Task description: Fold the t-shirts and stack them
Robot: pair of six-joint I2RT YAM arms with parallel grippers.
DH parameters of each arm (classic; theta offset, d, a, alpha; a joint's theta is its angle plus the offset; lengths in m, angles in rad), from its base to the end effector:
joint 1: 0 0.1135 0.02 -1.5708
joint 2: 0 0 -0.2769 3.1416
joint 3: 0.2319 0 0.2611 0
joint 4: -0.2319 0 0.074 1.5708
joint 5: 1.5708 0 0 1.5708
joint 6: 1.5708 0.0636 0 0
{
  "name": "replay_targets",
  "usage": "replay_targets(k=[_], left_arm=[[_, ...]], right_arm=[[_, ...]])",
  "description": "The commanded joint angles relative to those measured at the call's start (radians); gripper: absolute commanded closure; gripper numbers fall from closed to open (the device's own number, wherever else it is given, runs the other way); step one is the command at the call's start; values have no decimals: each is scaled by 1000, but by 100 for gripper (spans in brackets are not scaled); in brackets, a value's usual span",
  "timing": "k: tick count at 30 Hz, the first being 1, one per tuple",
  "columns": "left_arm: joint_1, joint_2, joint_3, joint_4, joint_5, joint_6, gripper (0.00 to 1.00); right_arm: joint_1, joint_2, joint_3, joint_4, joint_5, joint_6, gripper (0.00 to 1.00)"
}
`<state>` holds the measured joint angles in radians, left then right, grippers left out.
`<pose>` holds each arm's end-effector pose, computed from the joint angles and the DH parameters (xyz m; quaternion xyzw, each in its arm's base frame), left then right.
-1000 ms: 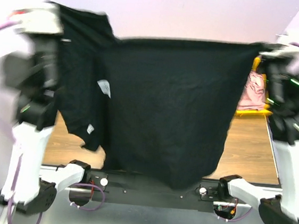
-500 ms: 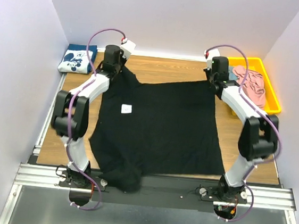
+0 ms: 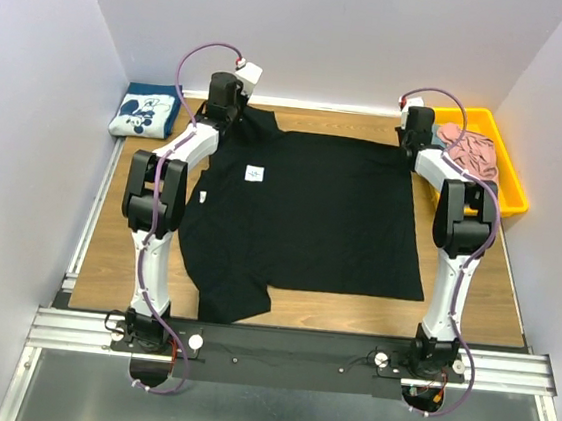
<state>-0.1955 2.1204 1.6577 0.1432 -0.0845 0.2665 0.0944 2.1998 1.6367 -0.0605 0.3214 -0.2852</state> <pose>0.5398 -0.1014 0.2467 0.1613 0.7940 0.0550 0.5835 0.5384 0.0308 0.1741 -0.0941 0.8765 -0.1846 0.4346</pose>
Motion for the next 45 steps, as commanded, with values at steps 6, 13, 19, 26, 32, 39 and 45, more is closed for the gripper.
replay_targets(k=[6, 13, 19, 26, 32, 39, 45], left_arm=[[19, -23, 73, -48, -47, -33, 100], [18, -94, 102, -59, -253, -6, 100], [7, -47, 194, -40, -253, 5, 100], [1, -42, 235, -73, -248, -140, 30], [11, -198, 6, -218, -437, -445, 31], [41, -417, -370, -251, -408, -690, 47], [80, -458, -530, -257, -295, -750, 70]], right_arm=[[-5, -6, 64, 41, 5, -19, 99], [-10, -23, 51, 42, 67, -11, 99], [-12, -8, 89, 41, 128, 20, 99], [-9, -5, 161, -31, 156, 138, 38], [-10, -147, 54, -171, 0, 397, 33], [-9, -325, -245, -191, -392, 653, 38], [-9, -350, -394, -190, -518, 739, 45]])
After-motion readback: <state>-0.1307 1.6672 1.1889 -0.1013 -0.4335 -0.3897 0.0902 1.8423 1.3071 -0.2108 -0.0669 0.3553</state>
